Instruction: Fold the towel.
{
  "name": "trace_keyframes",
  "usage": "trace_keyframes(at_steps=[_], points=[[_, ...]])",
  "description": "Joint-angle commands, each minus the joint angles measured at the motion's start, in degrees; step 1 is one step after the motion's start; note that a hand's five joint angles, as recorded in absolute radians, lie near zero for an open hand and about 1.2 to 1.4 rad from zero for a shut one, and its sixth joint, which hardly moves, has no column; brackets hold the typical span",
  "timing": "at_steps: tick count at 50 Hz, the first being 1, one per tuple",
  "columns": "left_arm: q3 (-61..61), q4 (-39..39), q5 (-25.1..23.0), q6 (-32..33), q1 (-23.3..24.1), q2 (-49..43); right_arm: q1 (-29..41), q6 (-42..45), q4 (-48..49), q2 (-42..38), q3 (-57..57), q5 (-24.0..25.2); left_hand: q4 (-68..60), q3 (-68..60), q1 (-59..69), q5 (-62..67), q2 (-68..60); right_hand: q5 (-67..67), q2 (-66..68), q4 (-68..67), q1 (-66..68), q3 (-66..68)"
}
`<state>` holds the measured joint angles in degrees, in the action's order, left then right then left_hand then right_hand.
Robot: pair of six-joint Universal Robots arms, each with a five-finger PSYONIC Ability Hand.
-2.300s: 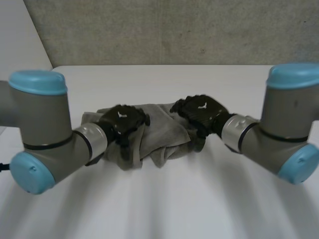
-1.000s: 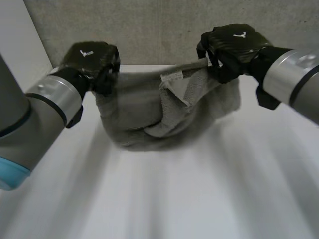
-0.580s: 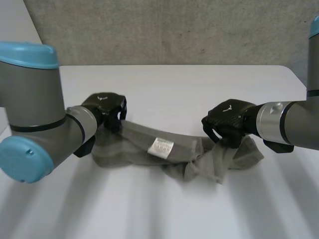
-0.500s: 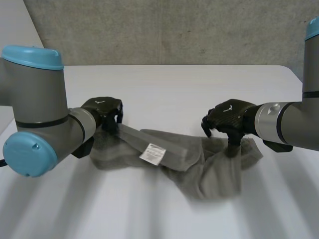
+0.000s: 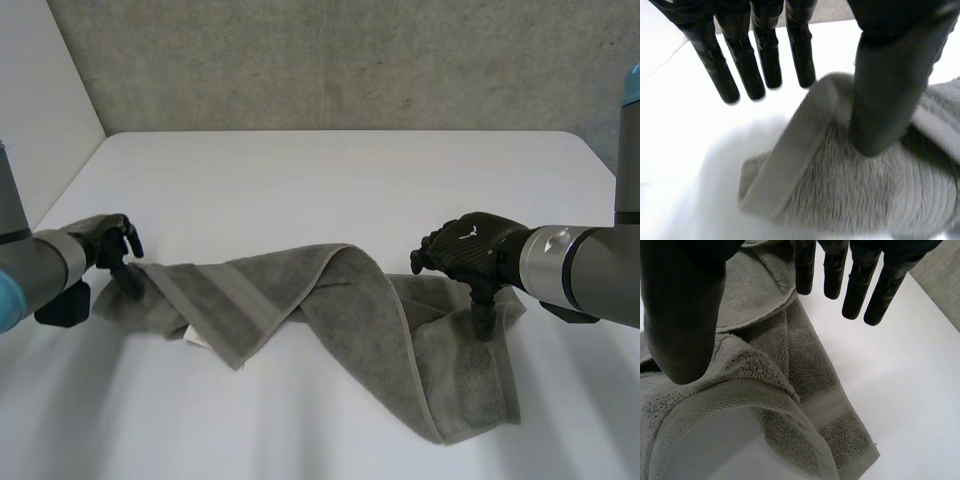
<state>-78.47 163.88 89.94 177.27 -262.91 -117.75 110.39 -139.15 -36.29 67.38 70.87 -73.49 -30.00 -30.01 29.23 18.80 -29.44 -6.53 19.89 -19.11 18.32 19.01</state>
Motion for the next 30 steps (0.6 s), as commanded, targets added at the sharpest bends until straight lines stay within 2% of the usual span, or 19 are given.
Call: trace_keyframes(at_steps=[1, 6, 10, 11, 14, 21, 28, 30], points=[[-2.12, 0.39, -1.52, 0.10, -1.82, 0.94, 0.00, -3.31, 7.18, 2.30, 5.14, -0.16, 18.61, 18.61, -17.84, -17.40, 18.05, 1.57, -4.93, 4.15, -3.36, -4.05], [-3.18, 0.57, -2.49, 0.10, -2.79, 3.05, -0.27, -9.10, 11.76, 5.47, 10.50, 0.01, 19.45, 19.46, -18.68, -18.25, 18.89, 1.57, -4.93, 4.15, -3.36, -4.05], [-5.37, 0.57, -6.25, 0.01, -2.09, 6.56, -0.35, -18.40, 17.90, 9.06, 17.17, 0.10, 19.62, 19.62, -18.85, -18.41, 19.06, 2.24, -5.60, 4.82, -4.03, -4.72], [-6.59, 0.66, -7.84, -0.08, -1.73, 8.14, -0.35, -18.44, 17.92, 9.08, 17.20, 0.10, 19.45, 19.46, -18.68, -18.25, 18.89, 2.24, -5.60, 4.82, -4.03, -4.72], [-7.92, 0.74, -9.35, -0.25, -0.94, 9.73, -0.61, -24.91, 23.08, 12.23, 22.53, -0.07, 19.62, 19.62, -18.85, -18.41, 19.06, 5.41, -8.77, 8.00, -7.20, -7.89], [-10.56, 3.11, -10.14, -2.62, 8.97, 13.95, -1.67, -38.10, 31.98, 16.64, 32.56, -3.58, 19.45, 19.46, -18.68, -18.25, 18.89, 6.53, -9.89, 9.11, -8.32, -9.01], [-8.98, 5.58, -9.17, -6.23, 14.70, 12.90, -1.41, -43.38, 34.96, 15.77, 35.04, -7.62, 18.61, 18.62, -17.84, -17.40, 18.05, 6.53, -9.89, 9.11, -8.32, -9.01], [-6.36, 7.59, -6.73, -7.63, 17.33, 10.10, -1.32, -44.63, 36.38, 14.71, 35.30, -8.16, 18.44, 18.45, -17.67, -17.24, 17.88, 6.53, -9.89, 9.11, -8.32, -9.01]])
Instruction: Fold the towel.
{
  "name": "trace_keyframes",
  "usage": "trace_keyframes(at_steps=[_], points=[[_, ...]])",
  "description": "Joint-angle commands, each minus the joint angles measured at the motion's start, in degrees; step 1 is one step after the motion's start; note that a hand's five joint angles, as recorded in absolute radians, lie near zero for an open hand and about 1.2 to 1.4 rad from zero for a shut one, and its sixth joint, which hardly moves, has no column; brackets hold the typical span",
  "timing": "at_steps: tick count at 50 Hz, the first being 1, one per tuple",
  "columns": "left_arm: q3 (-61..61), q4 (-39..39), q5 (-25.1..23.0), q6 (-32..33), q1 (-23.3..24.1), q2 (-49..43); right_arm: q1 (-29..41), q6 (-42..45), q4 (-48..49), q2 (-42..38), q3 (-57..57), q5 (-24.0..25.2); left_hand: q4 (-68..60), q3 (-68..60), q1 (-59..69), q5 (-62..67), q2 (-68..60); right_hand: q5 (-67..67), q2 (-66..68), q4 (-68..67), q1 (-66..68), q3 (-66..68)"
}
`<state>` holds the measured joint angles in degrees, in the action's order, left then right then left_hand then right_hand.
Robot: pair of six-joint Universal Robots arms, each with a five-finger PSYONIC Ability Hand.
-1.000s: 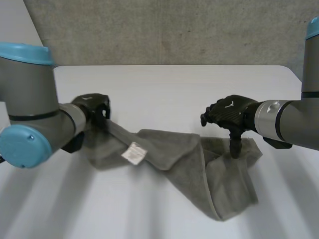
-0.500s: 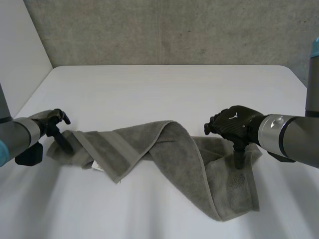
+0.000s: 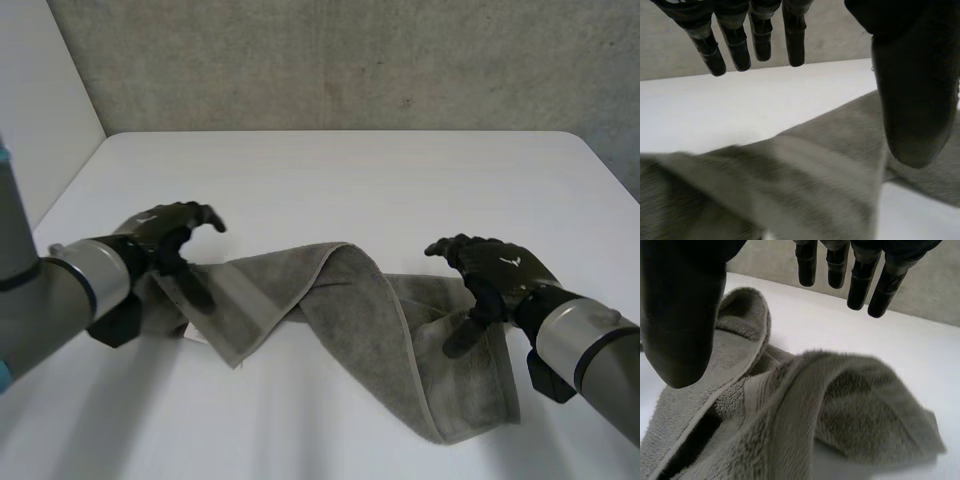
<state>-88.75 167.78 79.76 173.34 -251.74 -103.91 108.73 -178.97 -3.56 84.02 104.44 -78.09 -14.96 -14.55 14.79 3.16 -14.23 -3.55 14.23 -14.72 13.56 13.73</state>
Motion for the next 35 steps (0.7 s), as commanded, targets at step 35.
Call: trace_keyframes(at_steps=[35], points=[[45.06, 6.33, 12.34, -3.27, 20.85, -42.15, 5.79, -20.10, 10.33, -19.50, -4.77, -4.00, 0.88, 0.47, -0.71, 0.92, 0.15, 3.55, -4.23, 4.72, -3.56, -3.73]])
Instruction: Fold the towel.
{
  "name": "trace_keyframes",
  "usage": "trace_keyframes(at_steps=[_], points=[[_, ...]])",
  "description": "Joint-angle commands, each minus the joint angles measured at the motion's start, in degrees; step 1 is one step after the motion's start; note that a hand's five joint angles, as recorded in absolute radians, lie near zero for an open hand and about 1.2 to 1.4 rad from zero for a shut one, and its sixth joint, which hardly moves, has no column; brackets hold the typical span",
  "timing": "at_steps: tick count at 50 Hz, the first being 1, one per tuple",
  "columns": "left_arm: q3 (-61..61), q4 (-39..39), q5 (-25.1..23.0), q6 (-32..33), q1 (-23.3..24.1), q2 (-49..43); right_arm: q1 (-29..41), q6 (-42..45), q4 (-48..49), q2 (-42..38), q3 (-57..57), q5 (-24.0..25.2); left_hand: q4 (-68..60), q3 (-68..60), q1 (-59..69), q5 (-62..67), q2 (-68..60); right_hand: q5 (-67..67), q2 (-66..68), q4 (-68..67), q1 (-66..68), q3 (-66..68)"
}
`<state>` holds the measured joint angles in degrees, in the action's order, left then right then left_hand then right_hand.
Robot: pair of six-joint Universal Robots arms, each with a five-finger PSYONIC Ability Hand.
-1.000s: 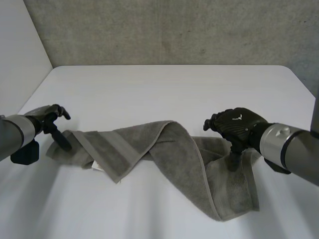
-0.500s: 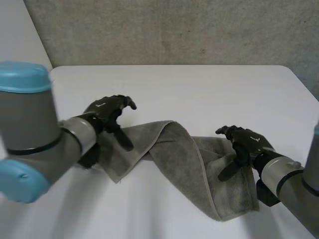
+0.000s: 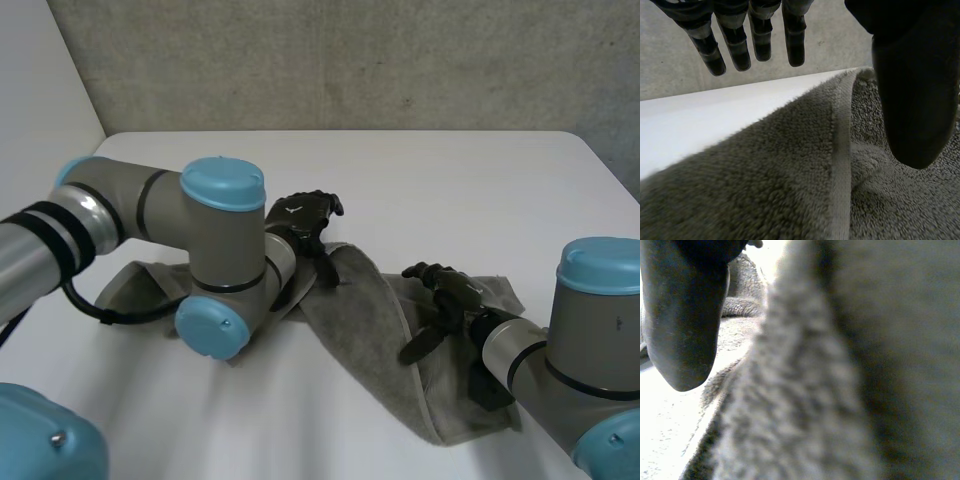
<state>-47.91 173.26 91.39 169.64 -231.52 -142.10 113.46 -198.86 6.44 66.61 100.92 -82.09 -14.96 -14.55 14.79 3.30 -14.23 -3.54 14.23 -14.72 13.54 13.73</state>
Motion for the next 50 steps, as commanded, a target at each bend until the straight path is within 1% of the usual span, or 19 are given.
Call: trace_keyframes(at_steps=[1, 9, 12, 14, 15, 17, 18, 19, 20, 21, 29, 31, 32, 34, 35, 37, 39, 44, 50], points=[[5.36, 0.94, 1.42, 0.43, 0.63, -4.84, 1.06, -0.21, 0.33, -2.09, -1.25, 0.00, -0.45, -0.86, 0.62, 2.12, -1.19, 3.54, -4.23, 4.72, -3.54, -3.73], [9.85, 0.94, 4.42, 2.98, 0.63, -8.80, 2.38, -0.21, 2.26, -6.23, -3.36, -0.09, -8.54, -8.95, 8.71, 10.21, -9.28, 3.29, -3.98, 4.47, -3.29, -3.48], [10.64, 0.94, 5.29, 6.05, 0.63, -9.51, 2.82, -0.21, 2.96, -7.90, -4.50, -0.44, -12.41, -12.82, 12.58, 14.08, -13.14, -6.46, 5.78, -5.29, 6.47, 6.27], [10.12, 0.85, 5.82, 8.41, 0.63, -9.42, 2.82, -0.21, 3.14, -8.60, -5.29, -0.53, -23.11, -23.53, 23.29, 24.78, -23.85, -20.85, 20.16, -19.67, 20.85, 20.66], [10.11, 0.85, 5.82, 8.42, 0.63, -9.42, 2.82, -0.21, 3.14, -8.60, -5.29, -0.53, -23.17, -23.58, 23.35, 24.84, -23.91, -20.93, 20.24, -19.75, 20.93, 20.74], [9.94, 0.85, 6.09, 9.13, 0.63, -9.24, 2.82, -0.30, 3.40, -8.60, -6.08, -0.35, -31.08, -31.49, 31.25, 32.75, -31.82, -42.18, 41.49, -41.00, 42.19, 41.99], [9.76, 0.68, 6.17, 9.56, 0.63, -8.90, 2.82, -0.30, 3.40, -8.60, -6.08, -0.35, -39.24, -39.65, 39.41, 40.91, -39.98, -42.29, 41.60, -41.11, 42.30, 42.10], [9.76, 0.68, 6.35, 9.74, 0.54, -8.63, 2.82, -0.39, 3.66, -8.51, -6.69, -0.01, -45.82, -46.23, 45.99, 47.48, -46.55, -53.45, 52.76, -52.27, 53.45, 53.26], [9.76, 0.68, 6.35, 9.74, 0.54, -8.63, 2.82, -0.39, 3.67, -8.51, -6.70, 0.00, -45.88, -46.29, 46.05, 47.55, -46.62, -53.56, 52.87, -52.38, 53.57, 53.37], [9.94, 0.59, 6.61, 9.83, 0.46, -8.37, 2.73, -0.47, 3.93, -8.34, -7.57, 0.26, -49.88, -50.29, 50.05, 51.55, -50.62, -65.55, 64.87, -64.38, 65.56, 65.36], [17.46, 2.43, 6.26, 11.67, -1.56, -5.55, 1.76, -0.12, 3.14, -8.69, -22.52, 6.85, -65.02, -65.44, 65.20, 66.69, -65.76, -66.46, 65.77, -65.28, 66.46, 66.27], [26.07, 5.58, 5.65, 14.04, -2.88, -5.29, 0.89, 0.40, -0.09, -10.43, -36.85, 10.53, -65.04, -65.45, 65.21, 66.70, -65.77, -66.46, 65.77, -65.28, 66.46, 66.27], [26.11, 5.60, 5.65, 14.05, -2.88, -5.29, 0.88, 0.40, -0.11, -10.44, -36.93, 10.54, -65.04, -65.45, 65.21, 66.70, -65.77, -66.46, 65.77, -65.28, 66.46, 66.27], [30.50, 7.36, 4.94, 15.02, -3.59, -4.76, -0.60, 1.54, -5.71, -12.55, -55.29, 13.08, -65.04, -65.45, 65.21, 66.70, -65.77, -66.46, 65.77, -65.28, 66.46, 66.27], [34.25, 9.01, 3.90, 15.19, -4.20, -4.07, -0.61, 1.55, -5.74, -12.55, -55.39, 13.09, -65.04, -65.45, 65.21, 66.70, -65.77, -66.46, 65.77, -65.28, 66.46, 66.27], [39.45, 13.75, 0.74, 14.93, -4.90, -0.56, -1.83, 3.39, -7.93, -13.43, -72.62, 12.48, -65.04, -65.45, 65.21, 66.70, -65.77, -66.46, 65.77, -65.28, 66.46, 66.27], [39.47, 16.38, -0.23, 14.84, -5.17, 1.55, -2.19, 3.48, -7.93, -13.26, -78.80, 12.83, -65.04, -65.45, 65.21, 66.70, -65.77, -66.46, 65.77, -65.28, 66.46, 66.27], [33.27, 21.15, -1.03, 14.58, -6.66, 9.36, -2.81, 3.48, -7.85, -9.57, -80.18, 13.80, -65.04, -65.45, 65.21, 66.70, -65.77, -66.46, 65.77, -65.28, 66.46, 66.27], [17.15, 21.77, -1.03, 13.26, -9.65, 16.07, -2.28, 5.40, -5.84, -2.29, -60.54, 17.30, -65.04, -65.45, 65.21, 66.70, -65.77, -66.46, 65.77, -65.28, 66.46, 66.27]])
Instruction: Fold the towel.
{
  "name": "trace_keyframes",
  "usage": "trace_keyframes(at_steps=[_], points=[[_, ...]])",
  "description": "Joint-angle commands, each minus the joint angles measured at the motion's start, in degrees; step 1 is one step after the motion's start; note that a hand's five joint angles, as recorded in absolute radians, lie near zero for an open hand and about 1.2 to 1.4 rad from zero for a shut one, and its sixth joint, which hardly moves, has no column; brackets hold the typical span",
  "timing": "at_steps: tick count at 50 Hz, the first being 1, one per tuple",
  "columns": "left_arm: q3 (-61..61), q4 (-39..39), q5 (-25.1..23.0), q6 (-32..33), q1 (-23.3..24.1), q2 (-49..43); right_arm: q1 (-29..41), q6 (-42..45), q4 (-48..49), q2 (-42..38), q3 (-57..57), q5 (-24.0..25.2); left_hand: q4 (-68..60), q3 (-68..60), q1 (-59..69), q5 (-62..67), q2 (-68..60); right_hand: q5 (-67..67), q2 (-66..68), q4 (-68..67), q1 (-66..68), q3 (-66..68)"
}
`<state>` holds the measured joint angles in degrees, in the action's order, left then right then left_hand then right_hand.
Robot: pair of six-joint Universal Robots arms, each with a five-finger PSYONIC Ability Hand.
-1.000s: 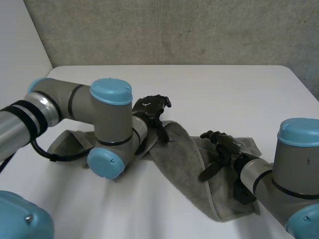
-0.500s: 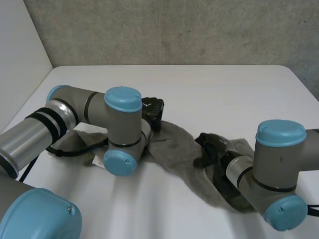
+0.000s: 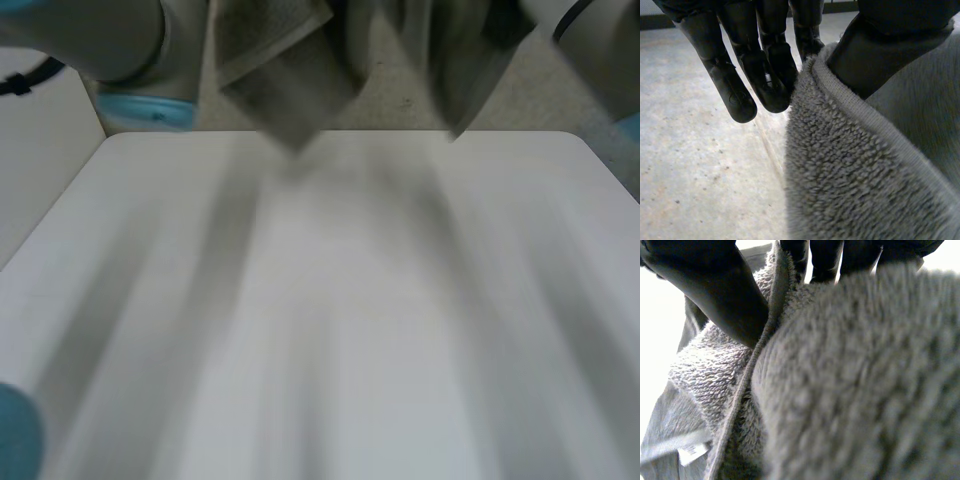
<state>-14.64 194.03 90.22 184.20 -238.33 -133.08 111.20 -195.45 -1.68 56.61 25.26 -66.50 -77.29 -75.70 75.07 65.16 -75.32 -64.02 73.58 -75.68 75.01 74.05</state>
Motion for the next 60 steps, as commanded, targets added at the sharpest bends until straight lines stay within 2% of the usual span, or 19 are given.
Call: trace_keyframes(at_steps=[1, 2, 4, 7, 11, 12, 13, 19, 25, 28, 30, 33, 36, 38, 39, 41, 49, 54, 60], points=[[-21.43, 1.00, -0.22, -1.74, -3.45, 8.35, 0.07, 3.13, 3.34, 9.21, 19.95, 2.77, -2.71, -4.30, 4.93, 4.84, -4.68, -5.98, 6.42, -4.32, 4.99, 5.95], [-26.53, 1.26, -0.39, -1.91, -3.80, 9.23, 0.07, 3.14, 3.35, 9.22, 20.00, 2.78, -2.71, -4.30, 4.93, 4.84, -4.68, -5.98, 6.42, -4.32, 4.99, 5.95], [-31.46, 1.53, -0.66, -2.00, -3.98, 9.94, 0.16, 6.73, 5.45, 11.67, 29.97, 4.09, -2.71, -4.30, 4.93, 4.84, -4.68, -5.98, 6.42, -4.32, 4.99, 5.95], [-40.86, 1.97, -1.62, -1.83, -4.16, 10.29, 0.25, 8.86, 5.99, 12.21, 34.24, 4.36, -2.71, -4.30, 4.93, 4.84, -4.68, -5.98, 6.42, -4.32, 4.99, 5.95], [-49.35, 2.14, -3.12, -1.74, -4.25, 9.85, 0.60, 20.07, 5.29, 11.86, 47.65, 4.27, -2.71, -4.30, 4.93, 4.84, -4.68, 14.25, -13.81, 15.90, -15.23, -14.27], [-53.96, 2.75, -4.17, -1.57, -4.25, 9.59, 0.60, 20.11, 5.29, 11.86, 47.68, 4.27, -2.71, -4.30, 4.93, 4.84, -4.68, 14.32, -13.88, 15.97, -15.30, -14.34], [-57.75, 3.89, -4.78, -1.56, -4.25, 9.33, 1.03, 23.15, 5.11, 10.82, 50.64, 3.92, -2.71, -4.30, 4.93, 4.84, -4.68, 22.15, -21.70, 23.80, -23.13, -22.17], [-64.90, 7.07, -5.58, -1.56, -4.51, 8.89, 2.36, 33.80, 4.41, 5.10, 57.61, 2.78, -2.71, -4.30, 4.93, 4.84, -4.68, 31.45, -31.01, 33.11, -32.44, -31.48], [-68.68, 8.21, -6.11, -1.48, -4.51, 8.89, 2.27, 35.75, 2.91, 3.51, 58.94, 1.72, -2.71, -4.30, 4.93, 4.84, -4.68, 33.16, -32.72, 34.81, -34.14, -33.18], [-69.04, 7.94, -6.11, -1.48, -4.51, 9.33, 2.27, 35.66, 1.68, 3.51, 59.11, -0.04, -1.89, -3.48, 4.11, 4.02, -3.86, 41.74, -41.29, 43.39, -42.72, -41.76], [-69.30, 7.77, -6.11, -1.48, -4.51, 9.59, 2.44, 35.14, -0.24, 4.21, 59.20, -3.36, -1.05, -2.64, 3.27, 3.18, -3.02, 54.13, -53.69, 55.78, -55.12, -54.15], [-69.91, 7.59, -6.02, -1.48, -4.51, 10.38, 2.44, 34.43, -0.95, 4.56, 59.37, -5.22, -1.05, -2.64, 3.27, 3.18, -3.02, 56.20, -55.76, 57.86, -57.19, -56.23], [-70.88, 7.59, -6.02, -1.48, -4.51, 10.91, 2.62, 29.86, -1.30, 6.50, 61.13, -9.18, 0.12, -1.46, 2.09, 2.00, -1.84, 56.20, -55.76, 57.86, -57.19, -56.23], [-71.50, 7.77, -6.02, -1.48, -4.51, 11.00, 2.62, 22.69, -1.13, 8.69, 63.58, -11.01, 1.64, 0.05, 0.58, 0.49, -0.33, 56.54, -56.09, 58.19, -57.52, -56.56], [-71.84, 7.94, -5.93, -1.39, -4.51, 11.00, 2.62, 22.66, -1.13, 8.70, 63.59, -11.02, 2.30, 0.72, -0.09, -0.18, 0.34, 56.54, -56.10, 58.19, -57.53, -56.57], [-72.02, 8.21, -5.76, -1.48, -4.51, 11.00, 2.80, 14.61, -1.13, 9.92, 65.60, -10.94, 2.98, 1.39, -0.77, -0.86, 1.01, 57.54, -57.10, 59.20, -58.53, -57.57], [-71.23, 8.21, -5.58, -1.39, -4.51, 10.03, 4.46, 0.61, -0.87, 11.51, 70.00, -11.11, 3.66, 2.07, -1.44, -1.53, 1.69, 61.24, -60.80, 62.90, -62.23, -61.27], [-69.65, 8.21, -5.41, -1.39, -4.51, 9.15, 5.61, -2.57, 0.28, 11.07, 70.98, -11.46, 3.32, 1.73, -1.10, -1.19, 1.35, 61.25, -60.81, 62.90, -62.24, -61.27], [-67.02, 7.68, -4.88, -1.65, -5.12, 8.80, 7.01, -7.05, 6.43, 8.08, 72.03, -12.69, 2.82, 1.23, -0.60, -0.69, 0.85, 59.74, -59.29, 61.39, -60.72, -59.76]])
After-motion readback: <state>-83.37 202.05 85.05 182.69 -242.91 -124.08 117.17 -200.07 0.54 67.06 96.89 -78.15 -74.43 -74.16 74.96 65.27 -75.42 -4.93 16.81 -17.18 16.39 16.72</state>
